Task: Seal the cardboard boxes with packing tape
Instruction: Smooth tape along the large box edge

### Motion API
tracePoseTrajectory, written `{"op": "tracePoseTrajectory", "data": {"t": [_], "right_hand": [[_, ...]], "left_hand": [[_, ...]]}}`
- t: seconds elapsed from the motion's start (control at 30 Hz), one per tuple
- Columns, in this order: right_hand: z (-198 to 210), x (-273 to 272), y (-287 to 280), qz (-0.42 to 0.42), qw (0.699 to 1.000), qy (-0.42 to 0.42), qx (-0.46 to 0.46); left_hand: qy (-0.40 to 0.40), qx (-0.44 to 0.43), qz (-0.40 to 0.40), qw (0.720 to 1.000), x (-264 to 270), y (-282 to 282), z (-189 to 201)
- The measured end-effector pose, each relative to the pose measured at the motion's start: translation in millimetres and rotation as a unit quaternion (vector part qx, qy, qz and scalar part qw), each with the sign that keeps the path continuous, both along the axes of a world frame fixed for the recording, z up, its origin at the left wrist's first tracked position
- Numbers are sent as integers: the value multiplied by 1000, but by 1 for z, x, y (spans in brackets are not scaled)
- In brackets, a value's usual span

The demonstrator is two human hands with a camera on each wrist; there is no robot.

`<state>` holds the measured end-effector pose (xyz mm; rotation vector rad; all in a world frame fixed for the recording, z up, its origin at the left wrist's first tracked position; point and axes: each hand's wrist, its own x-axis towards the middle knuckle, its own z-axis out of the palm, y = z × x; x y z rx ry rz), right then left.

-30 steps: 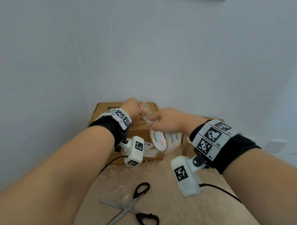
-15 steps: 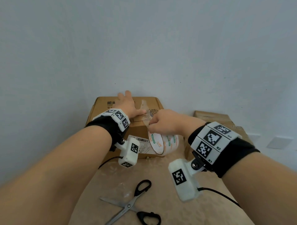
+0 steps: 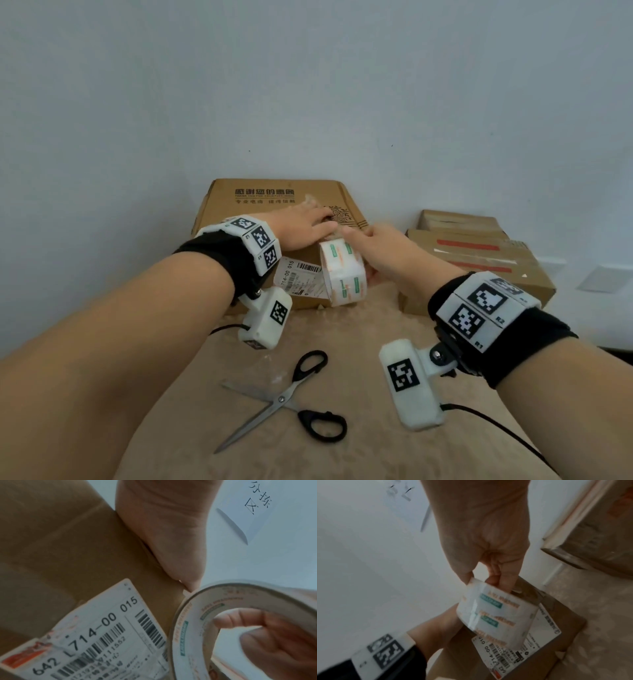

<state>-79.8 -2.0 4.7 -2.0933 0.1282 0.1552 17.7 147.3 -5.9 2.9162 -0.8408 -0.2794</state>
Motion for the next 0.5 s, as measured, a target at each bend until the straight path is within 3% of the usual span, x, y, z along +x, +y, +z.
{"op": "tracePoseTrajectory", "data": {"t": [0.13, 0.4, 0.5], "right_hand": [[-2, -4, 0, -32, 995, 29, 89], [-31, -2, 6, -45, 994, 94, 46], [-34, 0, 7, -52, 994, 81, 43]], "left_hand": [[7, 28, 17, 999, 1, 0, -1], [-34, 58, -6, 998, -1, 3, -2], [-105, 95, -21, 990, -4, -1, 1]]}}
